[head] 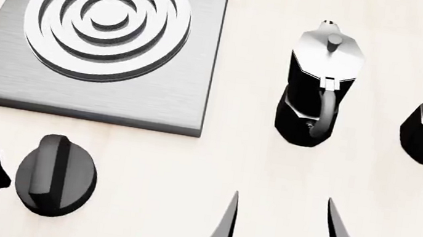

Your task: Turn off the stove.

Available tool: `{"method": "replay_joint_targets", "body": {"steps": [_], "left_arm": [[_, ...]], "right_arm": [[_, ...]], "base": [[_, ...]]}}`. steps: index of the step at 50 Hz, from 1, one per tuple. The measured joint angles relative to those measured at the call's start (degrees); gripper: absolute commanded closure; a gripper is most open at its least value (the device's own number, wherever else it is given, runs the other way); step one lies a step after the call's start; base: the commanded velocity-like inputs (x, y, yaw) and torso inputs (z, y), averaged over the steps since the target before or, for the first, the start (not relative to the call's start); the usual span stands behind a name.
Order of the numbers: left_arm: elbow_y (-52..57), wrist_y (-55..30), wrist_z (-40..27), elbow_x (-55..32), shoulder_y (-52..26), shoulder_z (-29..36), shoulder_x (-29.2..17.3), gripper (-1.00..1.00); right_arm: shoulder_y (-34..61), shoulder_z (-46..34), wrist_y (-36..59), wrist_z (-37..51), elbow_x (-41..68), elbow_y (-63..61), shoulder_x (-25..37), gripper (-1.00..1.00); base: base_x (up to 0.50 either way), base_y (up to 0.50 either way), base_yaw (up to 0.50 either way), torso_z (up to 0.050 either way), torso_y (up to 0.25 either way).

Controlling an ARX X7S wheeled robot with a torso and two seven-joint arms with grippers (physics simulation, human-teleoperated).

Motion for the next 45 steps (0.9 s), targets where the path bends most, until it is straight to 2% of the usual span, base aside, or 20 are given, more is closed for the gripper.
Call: {"method": "replay_joint_targets", "body": {"steps": [45], "left_arm": [[7.8, 0.3, 2.8, -3.5, 2.0, 0.3, -3.4, -1.0]], "right_arm": [[8.6, 0.1, 6.9, -0.4, 1.4, -3.1, 0.5, -1.0]], "base": [[0.0, 0.0, 0.0, 0.0, 0.0]]}}
